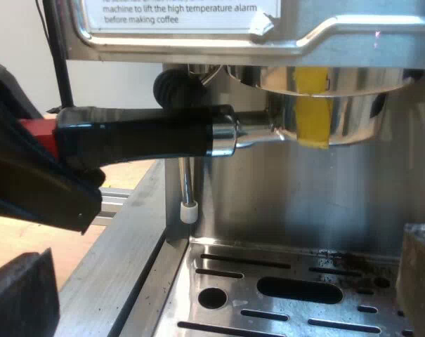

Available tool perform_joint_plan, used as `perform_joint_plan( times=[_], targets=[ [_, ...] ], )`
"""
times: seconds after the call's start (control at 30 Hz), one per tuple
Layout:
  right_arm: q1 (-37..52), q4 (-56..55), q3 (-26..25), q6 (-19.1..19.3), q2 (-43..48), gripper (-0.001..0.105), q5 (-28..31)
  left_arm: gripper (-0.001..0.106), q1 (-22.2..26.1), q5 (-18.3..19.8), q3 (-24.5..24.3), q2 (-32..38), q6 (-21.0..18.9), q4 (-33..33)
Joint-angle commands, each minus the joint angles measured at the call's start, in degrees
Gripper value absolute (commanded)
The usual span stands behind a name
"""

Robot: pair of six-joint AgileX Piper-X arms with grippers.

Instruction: Put the handle in the coffee machine

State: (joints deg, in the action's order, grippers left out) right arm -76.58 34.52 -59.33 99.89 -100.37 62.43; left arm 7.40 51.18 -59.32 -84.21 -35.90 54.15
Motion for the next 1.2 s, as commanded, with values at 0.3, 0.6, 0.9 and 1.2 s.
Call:
perform_joint_plan(
  times=[0.3, 0.6, 0.9, 1.2],
  targets=[
    [0.4, -0.1, -0.2, 0.4, 0.4, 0.103, 0.4, 0.0, 2.2, 4.8, -0.8, 0.6, 1.9, -0.9],
    [0.4, -0.1, -0.2, 0.2, 0.4, 0.103, 0.4, 0.0, 2.3, 7.1, -1.0, 0.8, 1.9, -1.2],
    [0.4, -0.1, -0.2, 0.2, 0.4, 0.103, 0.4, 0.0, 2.3, 7.9, -1.0, 0.8, 3.3, -1.2],
    [0.4, -0.1, -0.2, -0.5, 0.4, 0.103, 0.4, 0.0, 2.3, 11.0, -1.0, 0.8, 5.7, -1.5]
  ],
)
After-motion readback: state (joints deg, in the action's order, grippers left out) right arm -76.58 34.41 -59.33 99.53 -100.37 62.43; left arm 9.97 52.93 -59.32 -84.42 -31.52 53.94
